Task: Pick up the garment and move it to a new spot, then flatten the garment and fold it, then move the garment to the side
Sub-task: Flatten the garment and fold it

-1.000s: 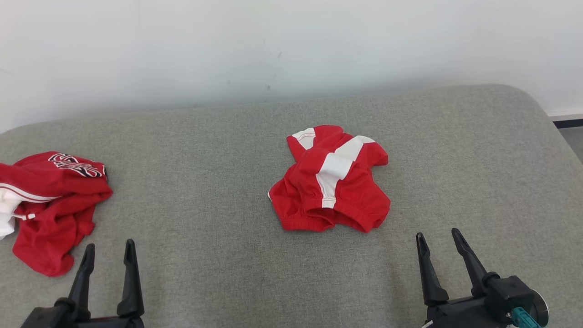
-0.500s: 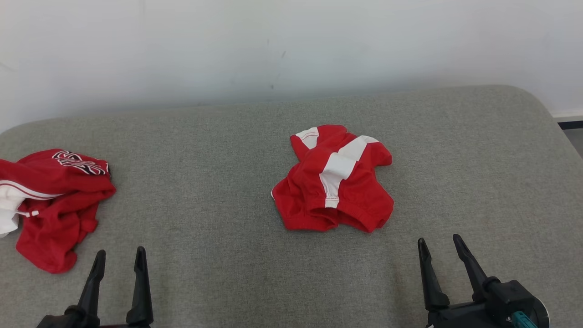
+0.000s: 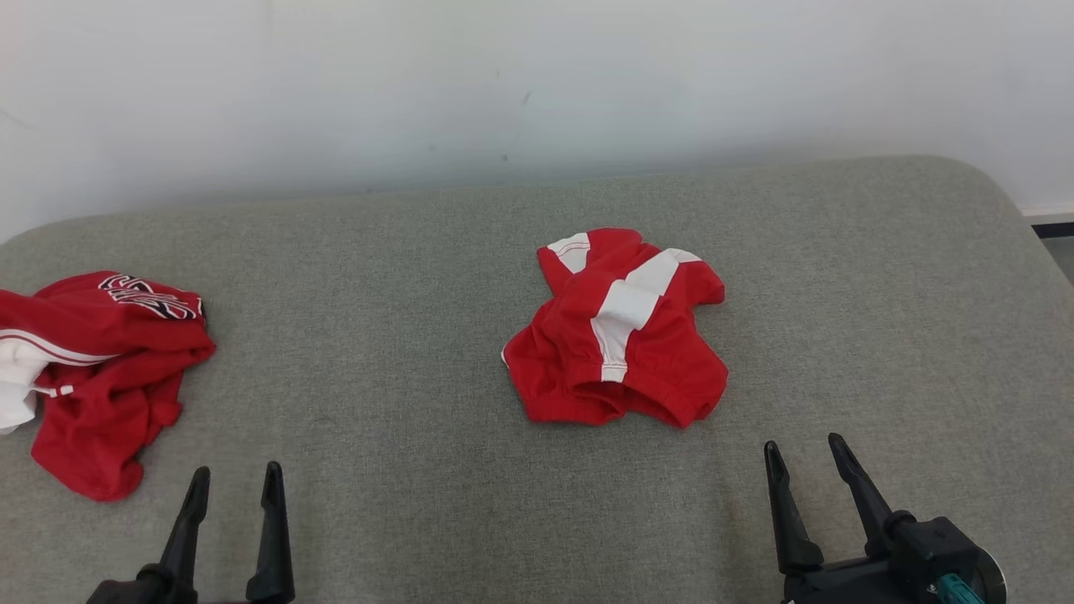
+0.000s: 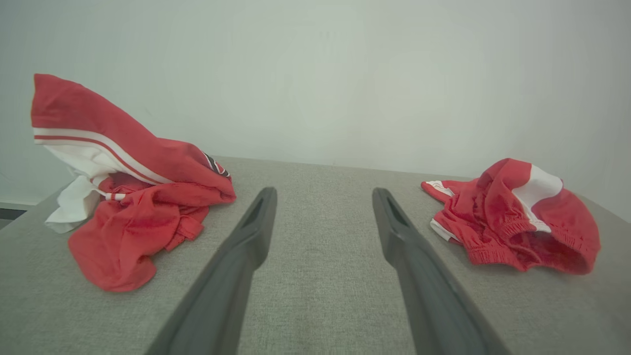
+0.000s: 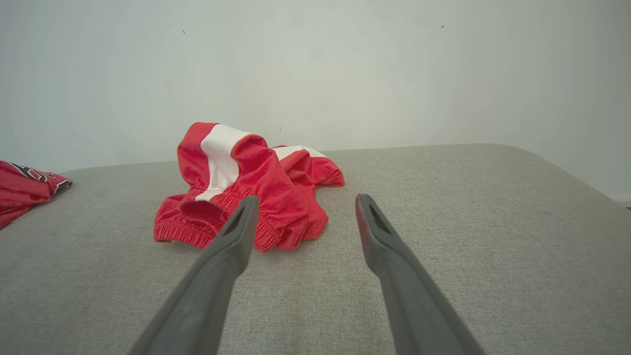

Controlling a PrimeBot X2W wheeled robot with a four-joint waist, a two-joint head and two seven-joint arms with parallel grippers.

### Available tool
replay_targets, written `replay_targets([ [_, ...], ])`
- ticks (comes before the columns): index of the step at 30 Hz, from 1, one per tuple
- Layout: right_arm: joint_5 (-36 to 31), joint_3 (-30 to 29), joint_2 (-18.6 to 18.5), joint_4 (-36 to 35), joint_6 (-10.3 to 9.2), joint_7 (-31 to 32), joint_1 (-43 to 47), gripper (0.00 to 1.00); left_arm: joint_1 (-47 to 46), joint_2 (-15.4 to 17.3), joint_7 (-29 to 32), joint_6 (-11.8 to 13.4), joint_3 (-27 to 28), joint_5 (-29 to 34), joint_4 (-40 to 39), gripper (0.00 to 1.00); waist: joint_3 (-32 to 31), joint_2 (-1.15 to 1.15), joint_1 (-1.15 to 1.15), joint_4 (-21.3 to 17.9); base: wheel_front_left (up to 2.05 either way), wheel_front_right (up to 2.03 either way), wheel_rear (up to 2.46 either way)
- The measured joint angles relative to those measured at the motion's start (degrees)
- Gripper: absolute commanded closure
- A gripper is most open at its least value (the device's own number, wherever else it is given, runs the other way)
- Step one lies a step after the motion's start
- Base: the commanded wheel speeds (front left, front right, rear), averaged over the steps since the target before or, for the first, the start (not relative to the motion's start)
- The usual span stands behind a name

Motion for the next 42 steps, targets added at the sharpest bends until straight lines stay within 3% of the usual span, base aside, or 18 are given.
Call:
replay_targets([
  [4,0.00,0.34,0.01,0.07,0.00,0.00,-0.40,0.00,-0.98,0.00,0.00,-0.20,-2.35,-0.01,1.03,0.00,0.59,0.00,0.00,-0.24,0.00,0.00,0.00],
  [10,0.07,1.05,0.04,0.07,0.00,0.00,-1.85,0.00,-7.29,1.24,0.00,-0.29,-10.73,-0.19,4.26,0.00,1.93,0.00,0.00,-1.71,0.00,0.00,0.00],
  [20,1.67,1.79,0.07,-0.33,0.00,-0.01,-4.46,0.00,-19.68,3.48,0.00,-0.37,-23.13,-3.03,12.45,0.00,5.22,0.01,0.01,-7.41,0.00,0.00,0.00],
  [30,4.47,2.15,0.04,-0.77,0.00,-0.01,-5.58,0.00,-26.65,6.50,0.00,-0.37,-27.48,-4.01,24.54,0.00,9.63,0.01,0.01,-15.33,0.00,0.00,0.00],
  [37,4.91,2.13,0.07,-0.98,0.00,-0.01,-6.08,0.00,-29.89,6.95,0.00,-0.37,-27.26,-3.53,28.93,0.00,11.52,0.00,0.01,-18.38,0.00,0.00,0.00],
  [38,4.91,2.11,0.07,-1.02,0.00,-0.01,-6.11,0.00,-30.43,6.90,0.00,-0.37,-27.26,-3.58,29.92,0.15,11.79,0.00,0.01,-18.69,0.00,0.00,0.00],
  [39,4.92,2.05,0.08,-1.10,0.00,-0.01,-6.14,0.00,-30.73,6.82,0.00,-0.37,-27.28,-3.70,30.52,0.61,12.08,0.01,0.01,-18.93,0.00,0.00,0.00],
  [40,4.93,1.97,0.07,-1.15,0.00,-0.01,-6.18,0.00,-31.00,6.79,0.00,-0.37,-27.28,-3.71,30.73,0.95,12.34,0.01,0.01,-19.09,0.00,0.00,0.00],
  [42,4.99,1.69,0.10,-1.27,0.00,-0.01,-6.20,0.00,-31.99,6.47,0.00,-0.37,-27.07,-4.13,30.55,1.00,12.73,0.01,0.01,-19.20,0.00,0.00,0.00],
])
